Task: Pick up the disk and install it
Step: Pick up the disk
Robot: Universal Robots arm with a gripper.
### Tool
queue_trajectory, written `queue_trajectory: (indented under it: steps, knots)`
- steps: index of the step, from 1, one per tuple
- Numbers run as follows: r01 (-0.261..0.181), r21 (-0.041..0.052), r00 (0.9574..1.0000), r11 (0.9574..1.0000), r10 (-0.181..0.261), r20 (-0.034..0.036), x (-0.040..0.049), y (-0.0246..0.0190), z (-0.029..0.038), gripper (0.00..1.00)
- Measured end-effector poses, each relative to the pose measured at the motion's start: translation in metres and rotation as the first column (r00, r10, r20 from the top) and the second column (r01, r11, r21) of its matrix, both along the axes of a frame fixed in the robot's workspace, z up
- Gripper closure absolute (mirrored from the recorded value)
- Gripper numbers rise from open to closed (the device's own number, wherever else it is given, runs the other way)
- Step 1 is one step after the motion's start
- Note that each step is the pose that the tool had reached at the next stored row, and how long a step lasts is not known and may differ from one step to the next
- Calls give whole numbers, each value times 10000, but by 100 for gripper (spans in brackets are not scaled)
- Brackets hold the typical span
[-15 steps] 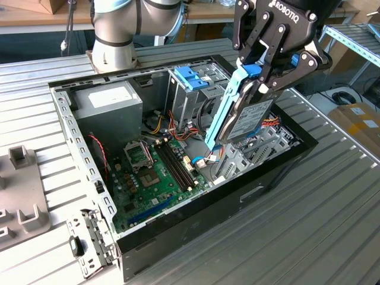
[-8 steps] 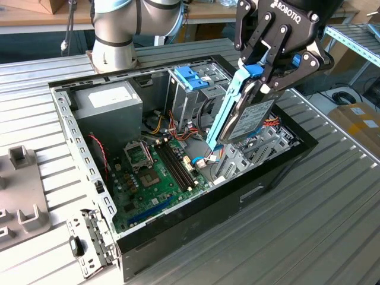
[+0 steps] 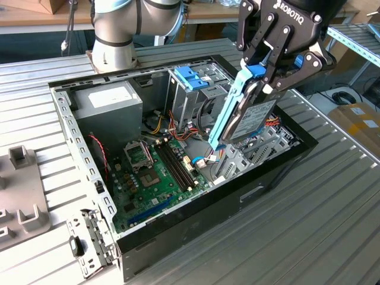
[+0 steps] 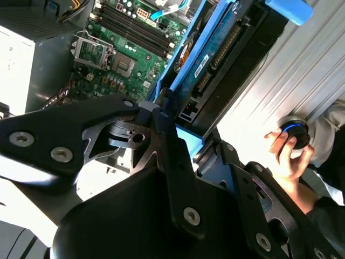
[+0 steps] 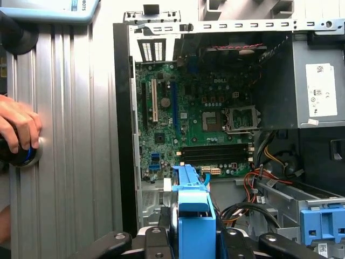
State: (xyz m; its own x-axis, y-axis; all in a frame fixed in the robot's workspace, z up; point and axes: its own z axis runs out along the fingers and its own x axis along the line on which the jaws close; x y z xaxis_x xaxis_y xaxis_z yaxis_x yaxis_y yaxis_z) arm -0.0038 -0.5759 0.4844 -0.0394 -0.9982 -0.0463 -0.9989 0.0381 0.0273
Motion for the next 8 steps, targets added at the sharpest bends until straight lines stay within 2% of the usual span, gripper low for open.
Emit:
queue_trajectory:
  steps: [8]
  knots:
    - [0, 0, 10000, 10000, 0, 0, 41, -15, -6, 63]
